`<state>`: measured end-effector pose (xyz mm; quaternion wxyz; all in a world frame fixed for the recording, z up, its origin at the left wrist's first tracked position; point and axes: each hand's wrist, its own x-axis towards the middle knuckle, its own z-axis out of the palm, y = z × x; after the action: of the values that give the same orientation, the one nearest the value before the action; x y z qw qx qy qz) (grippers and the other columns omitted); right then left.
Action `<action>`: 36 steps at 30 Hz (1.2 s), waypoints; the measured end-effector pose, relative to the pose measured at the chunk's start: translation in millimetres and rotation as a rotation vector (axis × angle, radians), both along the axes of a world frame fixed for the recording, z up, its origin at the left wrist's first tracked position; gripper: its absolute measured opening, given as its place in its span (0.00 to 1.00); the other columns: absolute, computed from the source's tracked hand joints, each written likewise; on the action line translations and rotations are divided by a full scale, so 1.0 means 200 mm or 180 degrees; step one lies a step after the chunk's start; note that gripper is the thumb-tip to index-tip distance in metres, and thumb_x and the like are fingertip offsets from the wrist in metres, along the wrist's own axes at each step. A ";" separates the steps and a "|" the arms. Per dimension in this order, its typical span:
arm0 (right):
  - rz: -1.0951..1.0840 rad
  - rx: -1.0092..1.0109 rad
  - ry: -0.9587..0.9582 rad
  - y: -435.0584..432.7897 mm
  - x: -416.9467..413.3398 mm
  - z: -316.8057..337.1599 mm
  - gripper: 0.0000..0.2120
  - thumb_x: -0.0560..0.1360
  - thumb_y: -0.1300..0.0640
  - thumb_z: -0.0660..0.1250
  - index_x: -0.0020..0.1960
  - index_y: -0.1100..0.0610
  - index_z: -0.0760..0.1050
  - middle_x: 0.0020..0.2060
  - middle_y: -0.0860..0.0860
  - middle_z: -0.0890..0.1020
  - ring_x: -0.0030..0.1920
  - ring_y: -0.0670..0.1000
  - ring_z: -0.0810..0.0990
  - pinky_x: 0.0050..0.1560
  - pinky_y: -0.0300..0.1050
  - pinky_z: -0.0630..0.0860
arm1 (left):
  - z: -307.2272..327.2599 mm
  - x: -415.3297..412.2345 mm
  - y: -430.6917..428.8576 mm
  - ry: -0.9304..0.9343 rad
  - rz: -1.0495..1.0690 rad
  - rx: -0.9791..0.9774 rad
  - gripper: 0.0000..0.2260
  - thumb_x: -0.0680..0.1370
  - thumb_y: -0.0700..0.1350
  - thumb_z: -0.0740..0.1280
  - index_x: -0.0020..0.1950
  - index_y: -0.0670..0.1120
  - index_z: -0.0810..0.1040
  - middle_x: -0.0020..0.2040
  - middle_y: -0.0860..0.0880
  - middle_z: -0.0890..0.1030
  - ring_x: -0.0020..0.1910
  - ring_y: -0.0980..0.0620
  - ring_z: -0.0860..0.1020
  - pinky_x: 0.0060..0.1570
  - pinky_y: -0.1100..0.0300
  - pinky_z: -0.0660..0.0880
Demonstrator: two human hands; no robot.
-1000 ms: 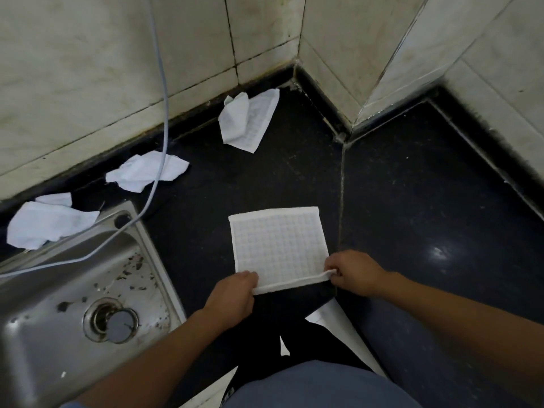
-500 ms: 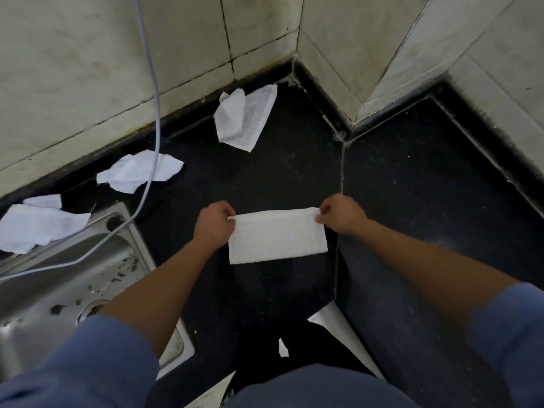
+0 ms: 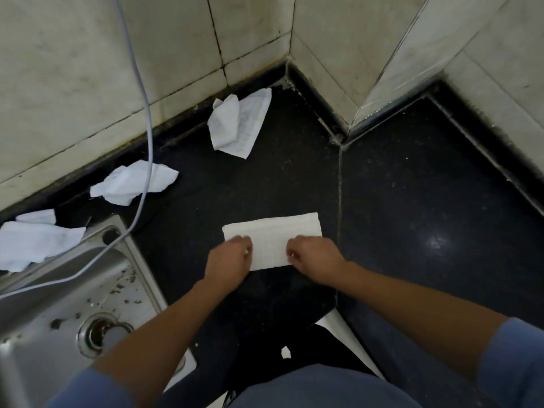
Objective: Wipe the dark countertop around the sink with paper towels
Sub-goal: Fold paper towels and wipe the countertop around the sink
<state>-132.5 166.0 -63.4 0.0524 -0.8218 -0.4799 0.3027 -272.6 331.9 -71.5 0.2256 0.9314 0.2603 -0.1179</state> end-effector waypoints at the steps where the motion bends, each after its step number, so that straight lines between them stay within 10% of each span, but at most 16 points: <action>1: 0.0099 -0.0079 0.0047 0.00 -0.03 -0.02 0.10 0.78 0.51 0.60 0.55 0.54 0.75 0.52 0.52 0.79 0.50 0.55 0.78 0.47 0.48 0.74 | -0.01 -0.04 -0.03 0.0120 -0.0096 -0.0052 0.04 0.77 0.44 0.62 0.47 0.46 0.76 0.45 0.48 0.79 0.42 0.47 0.77 0.38 0.58 0.70; 13: -0.1072 -0.0160 -0.0262 -0.24 0.20 -0.02 0.10 0.76 0.50 0.66 0.54 0.55 0.77 0.50 0.52 0.79 0.49 0.55 0.79 0.47 0.48 0.75 | -0.05 -0.23 0.03 -0.0173 -0.0397 0.0307 0.04 0.70 0.39 0.72 0.42 0.43 0.79 0.43 0.46 0.77 0.40 0.46 0.77 0.30 0.56 0.74; 19: -0.2123 -0.0358 0.0196 0.00 0.12 -0.01 0.21 0.72 0.49 0.70 0.60 0.58 0.71 0.52 0.55 0.80 0.50 0.58 0.80 0.44 0.48 0.76 | -0.03 -0.13 0.04 0.0212 -0.0878 0.0471 0.19 0.75 0.45 0.68 0.65 0.45 0.74 0.69 0.43 0.68 0.66 0.43 0.68 0.61 0.49 0.69; 27: -0.3924 0.0267 0.1921 0.03 0.18 0.09 0.04 0.72 0.66 0.68 0.46 0.66 0.78 0.47 0.63 0.82 0.41 0.55 0.80 0.40 0.50 0.79 | -0.01 -0.17 0.06 0.0233 -0.0674 0.0364 0.19 0.78 0.48 0.63 0.68 0.47 0.70 0.70 0.46 0.65 0.67 0.47 0.65 0.65 0.53 0.66; 32: -0.3961 0.0172 0.2243 0.06 0.16 0.10 0.11 0.75 0.53 0.69 0.49 0.61 0.77 0.48 0.56 0.81 0.45 0.54 0.80 0.37 0.48 0.79 | 0.00 -0.26 0.10 0.0188 -0.0411 0.0227 0.16 0.78 0.48 0.64 0.65 0.47 0.72 0.65 0.48 0.69 0.62 0.49 0.68 0.61 0.56 0.68; 36: -0.2892 -0.0319 0.0981 0.08 0.13 0.06 0.15 0.70 0.48 0.74 0.44 0.59 0.75 0.43 0.53 0.79 0.43 0.53 0.78 0.40 0.45 0.73 | 0.02 -0.32 0.13 0.0262 -0.0295 0.0212 0.16 0.78 0.48 0.64 0.65 0.48 0.72 0.66 0.47 0.69 0.63 0.48 0.69 0.61 0.55 0.69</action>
<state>-107.2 182.5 -51.9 0.2102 -0.8953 -0.0438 0.3902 -336.3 357.8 -68.0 0.1779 0.9437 0.2298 -0.1577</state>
